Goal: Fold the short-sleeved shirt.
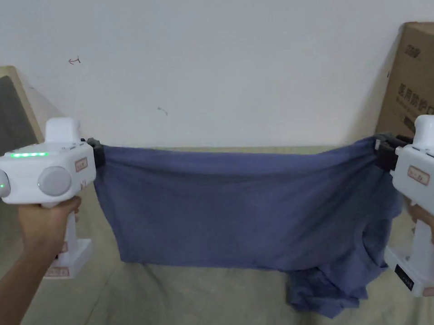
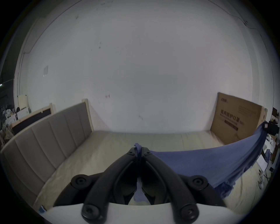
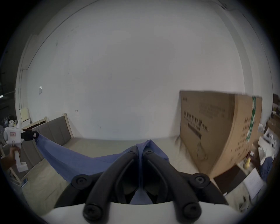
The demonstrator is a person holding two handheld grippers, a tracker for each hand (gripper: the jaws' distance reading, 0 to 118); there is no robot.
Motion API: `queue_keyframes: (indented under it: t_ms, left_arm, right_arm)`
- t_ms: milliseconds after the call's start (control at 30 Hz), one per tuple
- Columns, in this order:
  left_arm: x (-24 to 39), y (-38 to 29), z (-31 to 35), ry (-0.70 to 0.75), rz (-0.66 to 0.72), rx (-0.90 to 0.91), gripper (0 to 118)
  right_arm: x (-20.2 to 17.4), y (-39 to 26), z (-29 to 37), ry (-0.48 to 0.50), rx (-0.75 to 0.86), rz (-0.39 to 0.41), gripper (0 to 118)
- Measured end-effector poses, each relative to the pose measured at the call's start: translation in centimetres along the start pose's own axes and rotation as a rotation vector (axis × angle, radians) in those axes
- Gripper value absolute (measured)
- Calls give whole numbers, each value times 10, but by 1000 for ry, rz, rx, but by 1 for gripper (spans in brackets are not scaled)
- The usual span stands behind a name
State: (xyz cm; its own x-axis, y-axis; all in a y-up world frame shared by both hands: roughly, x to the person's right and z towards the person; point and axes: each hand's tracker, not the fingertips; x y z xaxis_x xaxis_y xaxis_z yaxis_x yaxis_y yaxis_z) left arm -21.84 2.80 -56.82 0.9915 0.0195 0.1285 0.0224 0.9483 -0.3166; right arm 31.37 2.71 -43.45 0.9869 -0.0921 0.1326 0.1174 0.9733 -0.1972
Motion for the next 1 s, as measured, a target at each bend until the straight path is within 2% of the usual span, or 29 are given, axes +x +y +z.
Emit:
queue_keyframes:
  t_ms: [200, 467, 667, 867, 1000]
  left_arm:
    - [-5, -92, 42, -23, 15, -140, 3]
    - [-29, -197, 129, -17, 24, -272, 3]
    - [-39, -255, 188, 8, 4, -387, 3]
    - [-48, -299, 230, 46, 18, -449, 3]
    - [-51, -324, 253, 59, 37, -494, 3]
  right_arm:
    - [10, -81, 48, 17, -117, -67, 3]
    - [11, -163, 154, 40, -249, -112, 3]
    - [10, -211, 221, 57, -336, -135, 3]
    - [7, -251, 273, 41, -404, -223, 3]
    - [3, -275, 293, 29, -462, -217, 3]
